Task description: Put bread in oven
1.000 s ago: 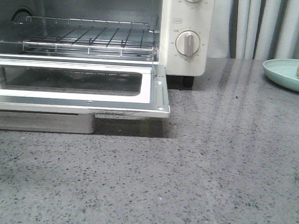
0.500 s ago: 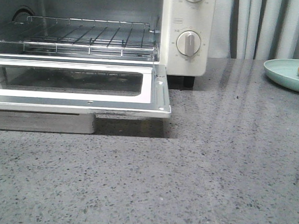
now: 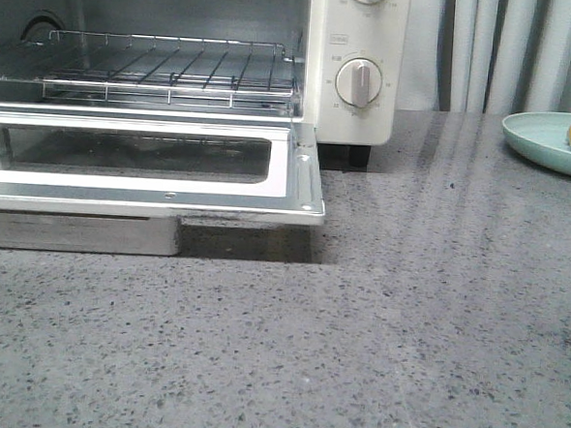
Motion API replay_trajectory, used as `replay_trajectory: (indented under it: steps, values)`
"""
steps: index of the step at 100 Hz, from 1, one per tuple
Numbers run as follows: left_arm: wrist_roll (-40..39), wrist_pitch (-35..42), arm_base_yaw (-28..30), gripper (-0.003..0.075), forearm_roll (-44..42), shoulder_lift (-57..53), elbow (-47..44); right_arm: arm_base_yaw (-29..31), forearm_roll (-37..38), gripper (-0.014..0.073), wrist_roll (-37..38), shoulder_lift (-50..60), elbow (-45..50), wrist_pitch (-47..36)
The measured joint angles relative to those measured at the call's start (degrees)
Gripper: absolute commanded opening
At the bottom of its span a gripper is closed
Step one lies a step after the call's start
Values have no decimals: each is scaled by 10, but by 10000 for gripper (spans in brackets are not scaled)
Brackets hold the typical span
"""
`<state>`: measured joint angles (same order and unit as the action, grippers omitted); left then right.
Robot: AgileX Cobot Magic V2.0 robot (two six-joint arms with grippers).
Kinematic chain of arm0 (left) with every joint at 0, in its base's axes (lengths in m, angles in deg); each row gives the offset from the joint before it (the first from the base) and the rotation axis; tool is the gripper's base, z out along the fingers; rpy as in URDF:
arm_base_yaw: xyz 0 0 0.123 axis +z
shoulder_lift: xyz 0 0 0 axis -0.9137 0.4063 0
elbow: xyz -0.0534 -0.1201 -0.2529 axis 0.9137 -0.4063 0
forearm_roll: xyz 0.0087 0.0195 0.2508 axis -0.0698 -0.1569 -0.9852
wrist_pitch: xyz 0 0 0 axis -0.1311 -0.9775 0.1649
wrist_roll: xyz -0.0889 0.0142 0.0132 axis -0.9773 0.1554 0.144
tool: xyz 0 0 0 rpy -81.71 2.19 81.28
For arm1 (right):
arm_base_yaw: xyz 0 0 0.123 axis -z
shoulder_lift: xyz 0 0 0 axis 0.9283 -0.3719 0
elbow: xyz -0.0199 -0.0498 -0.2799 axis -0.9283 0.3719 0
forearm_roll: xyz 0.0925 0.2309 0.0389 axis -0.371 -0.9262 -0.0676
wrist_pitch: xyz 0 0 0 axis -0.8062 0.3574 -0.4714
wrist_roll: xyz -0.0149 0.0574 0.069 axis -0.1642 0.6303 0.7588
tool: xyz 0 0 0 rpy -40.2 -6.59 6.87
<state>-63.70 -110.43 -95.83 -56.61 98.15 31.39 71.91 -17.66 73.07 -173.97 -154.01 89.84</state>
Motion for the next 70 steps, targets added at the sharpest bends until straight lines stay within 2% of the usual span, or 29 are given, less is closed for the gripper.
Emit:
replay_trajectory:
  steps: [41,50,66,70]
  values:
    - [0,0,0,-21,4,0,-1,-11,3,350,1,-86,-3,-33]
    - [0,0,0,-21,5,0,-1,-11,4,258,1,-95,-7,-41]
    - [0,0,0,-22,6,0,-1,-11,6,-76,1,-102,-11,-55]
    - [0,0,0,-22,6,0,-1,-11,6,-69,1,-102,-11,-59]
